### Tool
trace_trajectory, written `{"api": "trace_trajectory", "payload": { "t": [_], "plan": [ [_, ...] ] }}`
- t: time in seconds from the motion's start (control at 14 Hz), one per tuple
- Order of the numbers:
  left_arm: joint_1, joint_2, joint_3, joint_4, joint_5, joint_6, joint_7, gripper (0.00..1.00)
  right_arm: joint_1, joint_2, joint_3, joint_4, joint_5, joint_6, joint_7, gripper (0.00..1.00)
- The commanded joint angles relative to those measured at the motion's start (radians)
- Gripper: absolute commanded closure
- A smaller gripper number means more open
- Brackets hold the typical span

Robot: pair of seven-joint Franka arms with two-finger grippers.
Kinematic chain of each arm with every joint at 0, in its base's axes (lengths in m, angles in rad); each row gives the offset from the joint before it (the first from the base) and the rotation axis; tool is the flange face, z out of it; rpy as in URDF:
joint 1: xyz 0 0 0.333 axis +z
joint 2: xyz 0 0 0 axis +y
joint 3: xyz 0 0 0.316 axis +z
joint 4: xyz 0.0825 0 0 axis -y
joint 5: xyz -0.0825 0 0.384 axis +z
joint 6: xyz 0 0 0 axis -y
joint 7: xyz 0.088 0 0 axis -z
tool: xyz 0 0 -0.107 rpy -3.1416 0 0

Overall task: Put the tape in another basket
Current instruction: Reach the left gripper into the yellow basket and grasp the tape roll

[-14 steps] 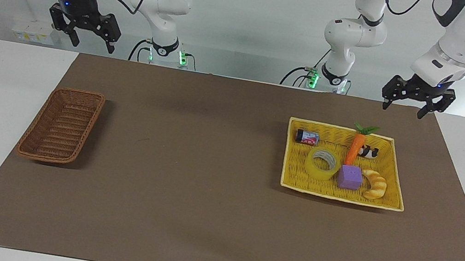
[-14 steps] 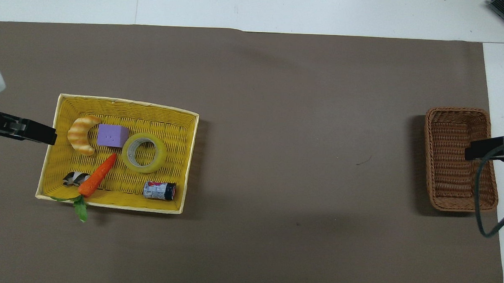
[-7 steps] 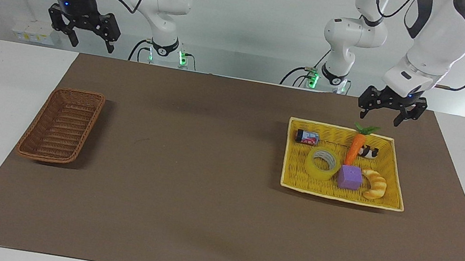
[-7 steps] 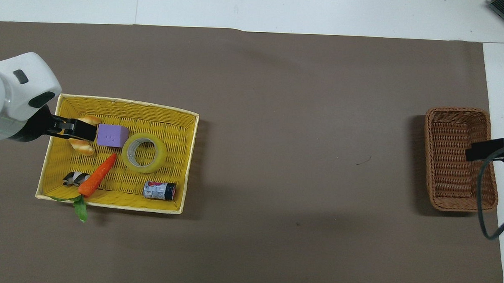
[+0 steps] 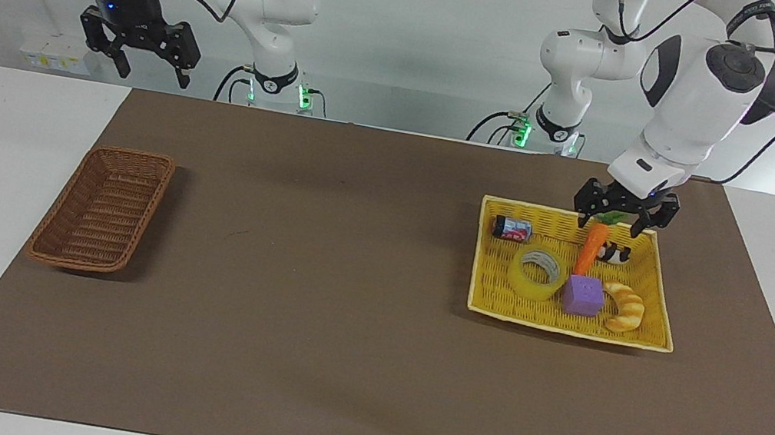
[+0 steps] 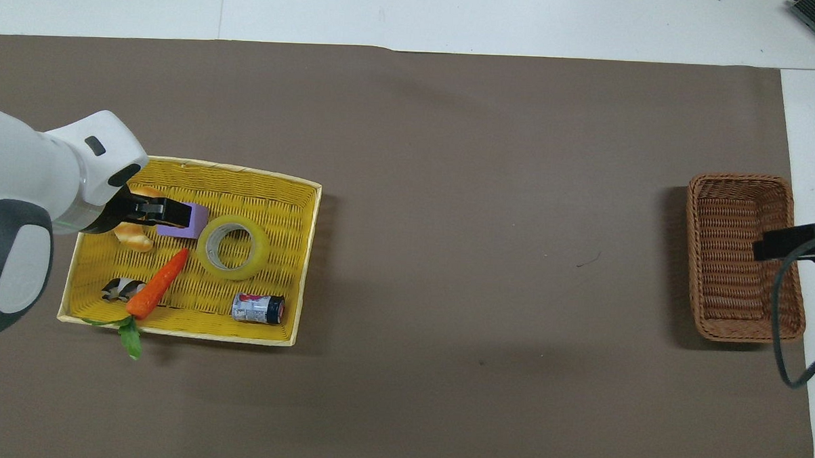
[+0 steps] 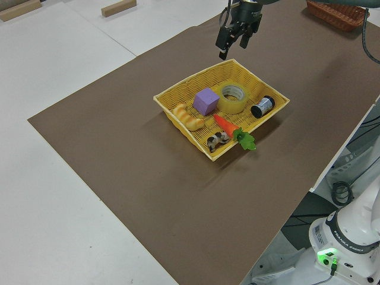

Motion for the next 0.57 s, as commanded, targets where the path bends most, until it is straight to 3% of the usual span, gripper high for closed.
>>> {"api": "trace_trajectory", "payload": {
  "t": [0.0, 0.21, 0.5],
  "plan": [
    [-0.022, -0.007, 0.012, -0.098, -0.007, 0.098, -0.077, 0.0, -0.01, -0.022, 0.005, -0.026, -0.017, 0.01, -0.033, 0.0],
    [-0.06, 0.042, 0.014, -0.138, -0.007, 0.141, -0.238, 0.0, -0.01, -0.022, 0.003, -0.026, -0.017, 0.01, -0.033, 0.0],
    [-0.071, 0.126, 0.014, -0.22, -0.007, 0.295, -0.438, 0.0, -0.012, -0.022, 0.003, -0.026, -0.017, 0.01, -0.033, 0.0]
  ]
}}
